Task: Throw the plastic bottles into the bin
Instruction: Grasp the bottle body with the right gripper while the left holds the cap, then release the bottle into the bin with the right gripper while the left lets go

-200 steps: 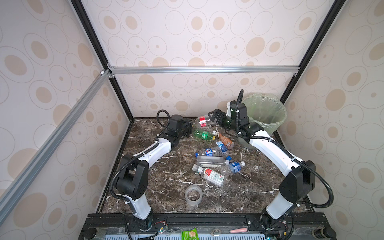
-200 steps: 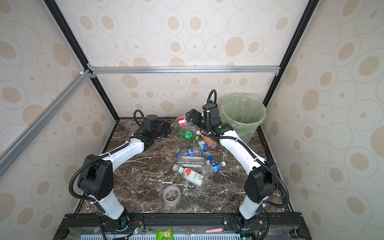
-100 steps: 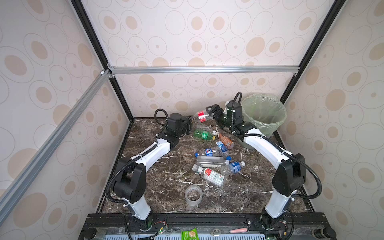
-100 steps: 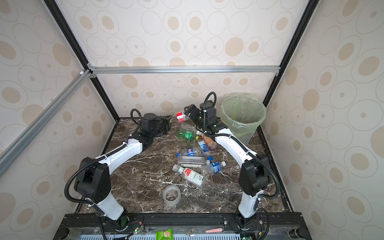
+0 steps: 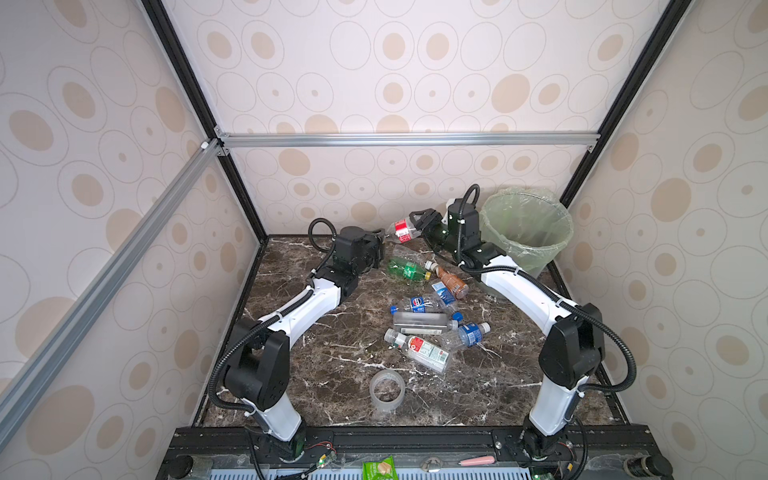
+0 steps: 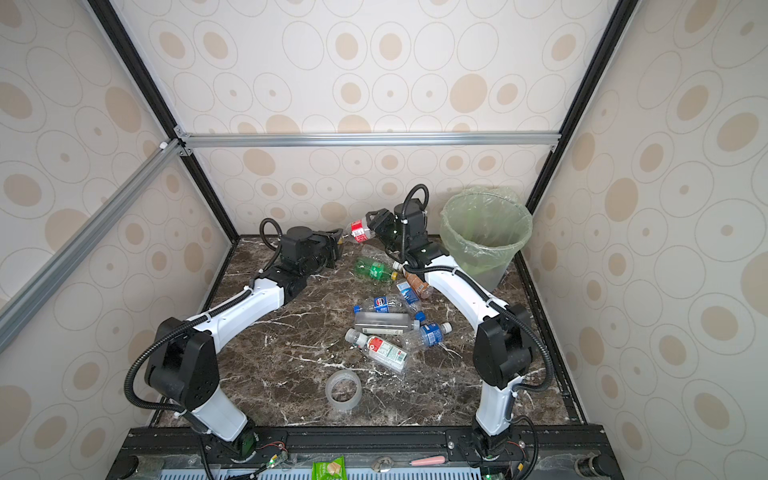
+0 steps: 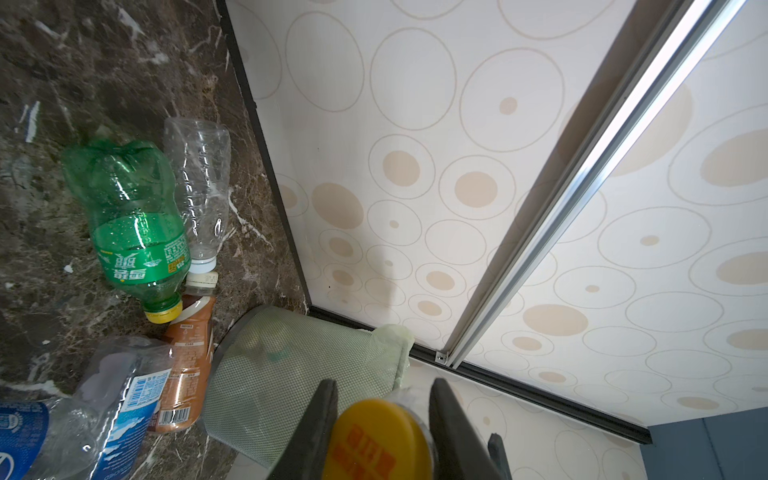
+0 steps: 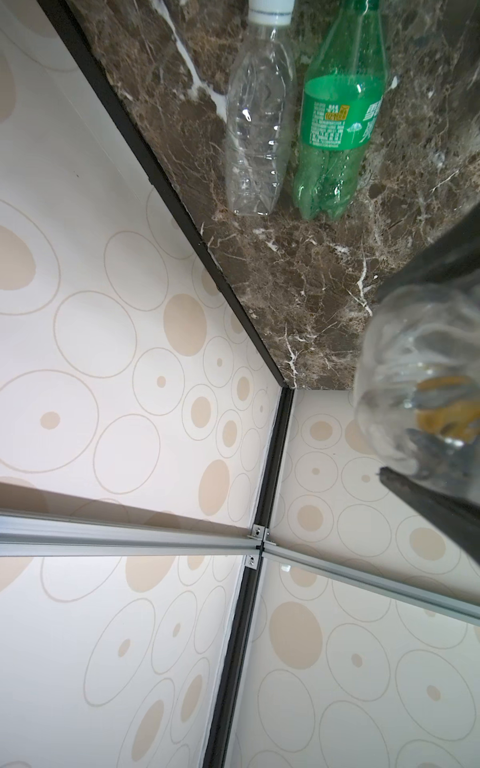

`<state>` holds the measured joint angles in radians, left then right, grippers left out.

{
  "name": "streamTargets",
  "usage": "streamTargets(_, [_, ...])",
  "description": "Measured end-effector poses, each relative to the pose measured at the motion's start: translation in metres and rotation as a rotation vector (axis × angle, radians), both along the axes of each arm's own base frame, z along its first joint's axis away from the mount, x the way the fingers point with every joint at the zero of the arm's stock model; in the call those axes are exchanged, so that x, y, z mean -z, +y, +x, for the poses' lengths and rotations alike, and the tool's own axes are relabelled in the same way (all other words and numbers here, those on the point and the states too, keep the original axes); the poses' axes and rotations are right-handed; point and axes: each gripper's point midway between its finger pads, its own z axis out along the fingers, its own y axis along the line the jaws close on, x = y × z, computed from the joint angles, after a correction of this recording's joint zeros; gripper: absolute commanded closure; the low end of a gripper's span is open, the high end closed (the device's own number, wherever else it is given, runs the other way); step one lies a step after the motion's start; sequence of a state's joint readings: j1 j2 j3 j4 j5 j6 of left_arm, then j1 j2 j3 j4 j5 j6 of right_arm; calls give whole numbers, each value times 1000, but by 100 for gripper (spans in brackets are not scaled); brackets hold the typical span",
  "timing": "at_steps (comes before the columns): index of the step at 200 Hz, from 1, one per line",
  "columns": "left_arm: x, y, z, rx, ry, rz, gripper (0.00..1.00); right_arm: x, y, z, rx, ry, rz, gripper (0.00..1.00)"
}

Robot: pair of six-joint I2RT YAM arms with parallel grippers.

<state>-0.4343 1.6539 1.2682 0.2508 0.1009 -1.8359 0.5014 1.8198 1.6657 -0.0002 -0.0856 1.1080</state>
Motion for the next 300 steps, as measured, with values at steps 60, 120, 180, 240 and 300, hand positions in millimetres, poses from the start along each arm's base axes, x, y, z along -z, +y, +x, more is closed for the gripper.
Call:
streamTargets(60, [10,-2,-3,11,17,12,42,9,-4,-1,5,4,-74,60])
streamTargets(120, [12,-5,-5,33,-7,10,1,21,-20,-2,40,-8,-233,61])
streamTargets(180, [-21,-30,3,161,-150,29,1,-25,-72,-7,96,-101,-456,62])
streamTargets(240, [-73,-98,28,394,-362,145,1,-134,-138,-32,207,-295,-723,60])
streamTargets(300, [-123,-161,6,540,-568,382,1,-238,-207,-100,428,-483,-1016,60])
